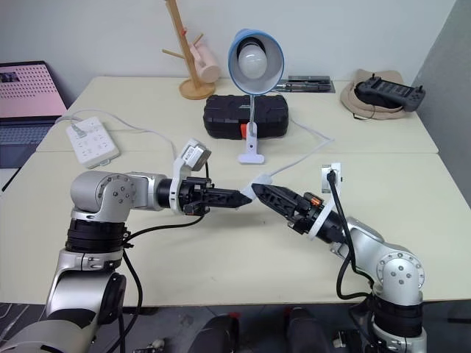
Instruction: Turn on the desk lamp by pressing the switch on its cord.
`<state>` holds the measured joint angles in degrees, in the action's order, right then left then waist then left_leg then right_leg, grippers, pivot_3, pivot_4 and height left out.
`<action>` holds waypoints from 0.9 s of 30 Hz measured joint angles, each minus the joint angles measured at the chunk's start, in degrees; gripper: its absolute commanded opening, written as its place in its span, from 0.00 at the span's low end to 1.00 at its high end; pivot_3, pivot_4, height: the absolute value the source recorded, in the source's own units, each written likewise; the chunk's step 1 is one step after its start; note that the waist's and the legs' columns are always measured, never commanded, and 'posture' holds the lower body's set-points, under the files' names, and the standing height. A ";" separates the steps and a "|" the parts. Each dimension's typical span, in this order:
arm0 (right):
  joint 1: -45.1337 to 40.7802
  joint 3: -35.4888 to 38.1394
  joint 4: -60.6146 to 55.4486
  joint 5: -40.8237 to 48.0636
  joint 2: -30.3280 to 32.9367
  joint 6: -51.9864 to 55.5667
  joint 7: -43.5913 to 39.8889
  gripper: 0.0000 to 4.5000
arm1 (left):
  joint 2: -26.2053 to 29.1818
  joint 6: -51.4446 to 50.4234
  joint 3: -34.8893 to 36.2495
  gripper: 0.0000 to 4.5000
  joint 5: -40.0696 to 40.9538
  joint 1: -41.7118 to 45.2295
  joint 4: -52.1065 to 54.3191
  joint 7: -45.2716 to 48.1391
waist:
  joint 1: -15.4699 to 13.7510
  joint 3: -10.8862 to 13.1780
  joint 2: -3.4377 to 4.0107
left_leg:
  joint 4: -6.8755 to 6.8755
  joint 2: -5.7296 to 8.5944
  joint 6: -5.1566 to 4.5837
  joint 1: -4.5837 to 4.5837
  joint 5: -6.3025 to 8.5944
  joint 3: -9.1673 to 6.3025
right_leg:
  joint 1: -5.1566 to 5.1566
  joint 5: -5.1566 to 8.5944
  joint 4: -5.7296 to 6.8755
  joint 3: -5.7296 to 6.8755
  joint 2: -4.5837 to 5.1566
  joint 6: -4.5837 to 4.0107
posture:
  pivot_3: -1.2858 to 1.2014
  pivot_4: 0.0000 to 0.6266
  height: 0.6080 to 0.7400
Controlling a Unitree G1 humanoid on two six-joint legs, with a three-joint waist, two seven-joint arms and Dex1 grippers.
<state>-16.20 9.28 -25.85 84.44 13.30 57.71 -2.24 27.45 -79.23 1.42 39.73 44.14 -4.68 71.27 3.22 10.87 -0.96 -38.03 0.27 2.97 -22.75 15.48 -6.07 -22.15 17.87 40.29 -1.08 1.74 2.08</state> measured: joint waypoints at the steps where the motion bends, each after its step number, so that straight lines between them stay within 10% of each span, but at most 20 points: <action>1: -0.45 -0.44 0.03 0.55 0.03 -0.31 0.24 1.00 | 0.00 -0.19 0.18 0.08 0.70 -0.06 0.10 -0.71 | 0.00 0.00 0.00 | 0.00 0.00 0.00 0.00 0.00 0.01 | 0.00 0.00 0.00 0.00 0.00 0.00 | 0.52 0.24 1.00; 9: -0.72 -3.06 0.11 3.04 0.45 -2.09 1.61 1.00 | 0.02 -0.14 0.55 0.08 4.34 -0.43 0.29 -3.43 | -0.01 0.00 0.00 | 0.02 0.01 -0.01 0.00 0.00 0.03 | -0.01 0.00 -0.01 -0.01 0.00 0.00 | 0.52 0.24 1.00; 27: -0.69 -5.27 1.05 6.82 2.54 -5.09 2.27 0.16 | 0.98 2.23 0.45 0.08 9.37 -1.24 1.92 -4.82 | -0.06 0.00 0.00 | 0.05 0.00 -0.01 -0.01 0.01 0.03 | -0.01 0.00 -0.07 -0.02 -0.01 0.00 | 0.52 0.24 1.00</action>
<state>-16.89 4.02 -24.80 91.26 15.84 52.61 0.03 28.43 -77.00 1.87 49.10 42.90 -2.75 66.45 3.17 10.87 -0.96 -37.98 0.28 2.96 -22.76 15.48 -6.04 -22.16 17.87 40.22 -1.10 1.73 2.08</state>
